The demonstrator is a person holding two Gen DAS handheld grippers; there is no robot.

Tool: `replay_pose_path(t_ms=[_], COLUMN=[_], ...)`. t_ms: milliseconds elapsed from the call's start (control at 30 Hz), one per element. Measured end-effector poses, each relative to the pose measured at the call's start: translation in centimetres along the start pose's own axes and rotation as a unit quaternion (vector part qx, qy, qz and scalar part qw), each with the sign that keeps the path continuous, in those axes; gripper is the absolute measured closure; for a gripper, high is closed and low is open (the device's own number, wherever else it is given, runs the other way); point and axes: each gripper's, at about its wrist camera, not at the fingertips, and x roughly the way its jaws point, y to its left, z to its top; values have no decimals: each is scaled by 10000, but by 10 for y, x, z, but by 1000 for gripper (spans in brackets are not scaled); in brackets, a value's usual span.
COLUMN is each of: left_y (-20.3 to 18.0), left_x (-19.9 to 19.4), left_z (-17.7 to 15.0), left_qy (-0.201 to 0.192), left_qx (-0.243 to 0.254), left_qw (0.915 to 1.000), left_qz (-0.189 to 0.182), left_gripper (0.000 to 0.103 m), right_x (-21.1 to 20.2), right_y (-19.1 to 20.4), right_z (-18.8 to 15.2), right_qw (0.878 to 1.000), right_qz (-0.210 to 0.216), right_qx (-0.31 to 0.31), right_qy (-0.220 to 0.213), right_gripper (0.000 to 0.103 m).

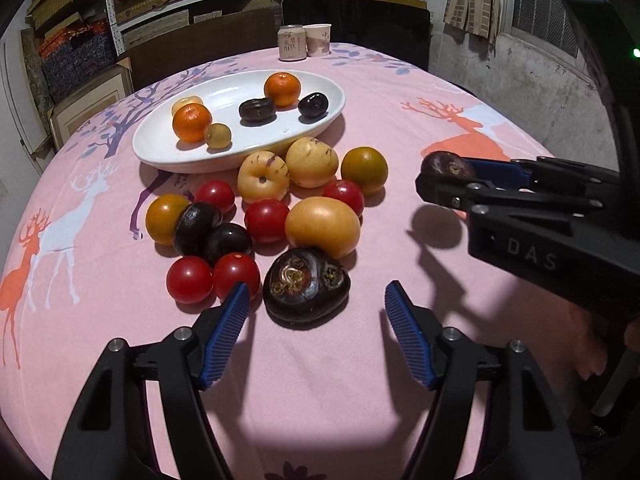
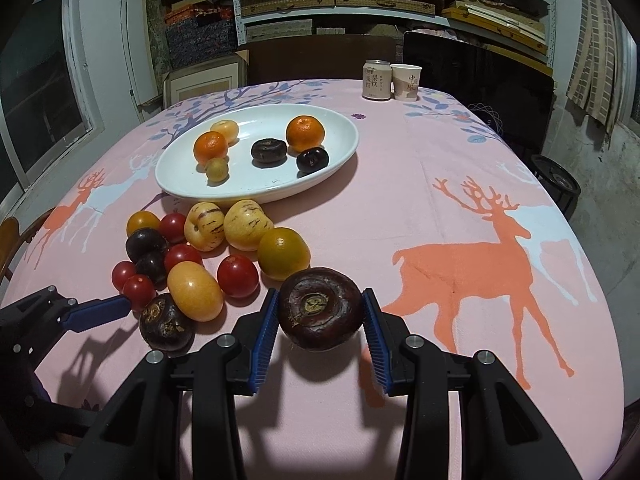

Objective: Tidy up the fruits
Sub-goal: 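Grasp a large mangosteen with the right gripper, then grasp a mangosteen with the left gripper while the right carries its mangosteen to the plate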

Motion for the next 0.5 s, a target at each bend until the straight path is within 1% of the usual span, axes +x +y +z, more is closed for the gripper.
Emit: replay_pose_path(t_ms=[100, 233, 400, 467, 500], left_y=[-2, 1, 2, 2, 2], left_x=[3, 10, 18, 19, 20], left_z=[4, 8, 14, 14, 14], left_qy=[11, 82, 129, 132, 147], left_qx=[46, 2, -30, -29, -33], left_qw=[9999, 9997, 9995, 9994, 9994], left_qz=[149, 222, 286, 311, 304], left_gripper=[35, 37, 38, 42, 48], right_x=[2, 3, 3, 3, 4], right_y=[0, -2, -5, -6, -7], right_z=[-1, -3, -4, -6, -6], right_qw=[10000, 10000, 10000, 10000, 10000], right_qz=[8, 8, 4, 7, 5], right_qx=[-10, 25, 67, 82, 88], right_qy=[22, 39, 34, 39, 42], right_gripper=[61, 61, 61, 61, 61])
